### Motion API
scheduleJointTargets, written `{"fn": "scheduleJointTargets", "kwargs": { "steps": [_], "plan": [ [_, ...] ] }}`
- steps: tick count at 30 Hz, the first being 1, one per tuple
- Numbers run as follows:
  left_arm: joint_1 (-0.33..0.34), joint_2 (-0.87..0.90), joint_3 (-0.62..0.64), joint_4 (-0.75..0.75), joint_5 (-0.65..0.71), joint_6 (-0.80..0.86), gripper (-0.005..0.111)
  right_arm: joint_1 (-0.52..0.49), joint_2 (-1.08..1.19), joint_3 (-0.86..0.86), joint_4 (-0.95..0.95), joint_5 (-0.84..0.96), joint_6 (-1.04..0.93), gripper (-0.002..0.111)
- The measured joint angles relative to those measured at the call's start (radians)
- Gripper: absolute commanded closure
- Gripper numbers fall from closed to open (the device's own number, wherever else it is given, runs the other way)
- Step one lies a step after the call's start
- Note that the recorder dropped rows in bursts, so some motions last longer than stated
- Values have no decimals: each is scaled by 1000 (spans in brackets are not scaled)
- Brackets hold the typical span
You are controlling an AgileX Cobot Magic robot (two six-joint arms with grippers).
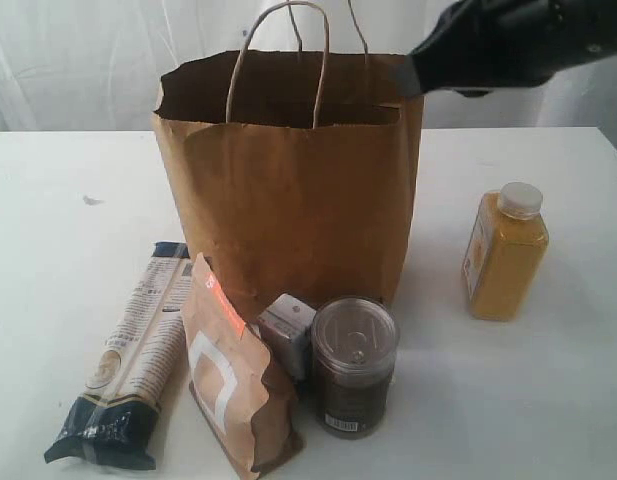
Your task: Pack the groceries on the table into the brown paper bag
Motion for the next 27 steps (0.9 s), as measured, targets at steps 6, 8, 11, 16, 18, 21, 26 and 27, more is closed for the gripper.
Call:
{"fn": "scheduleJointTargets", "kwargs": {
  "steps": [6,8,11,16,18,21,26,27],
  "plan": [
    [0,0,0,0,0,0,107,0,135,-129,-2,2,0,108],
    [0,0,0,0,0,0,107,0,169,-154,-2,6,0,104],
    [0,0,0,0,0,0,107,0,203,-176,-2,19,0,84],
    [0,0,0,0,0,0,107,0,222,-187,-2,21,0,57],
    [0,0,0,0,0,0,107,0,220,-187,-2,23,0,57],
    [0,0,0,0,0,0,107,0,204,-187,-2,23,0,57],
    [0,0,0,0,0,0,107,0,139,-187,-4,34,0,58],
    [0,0,0,0,0,0,107,0,125,-187,-6,43,0,58]
  ]
}}
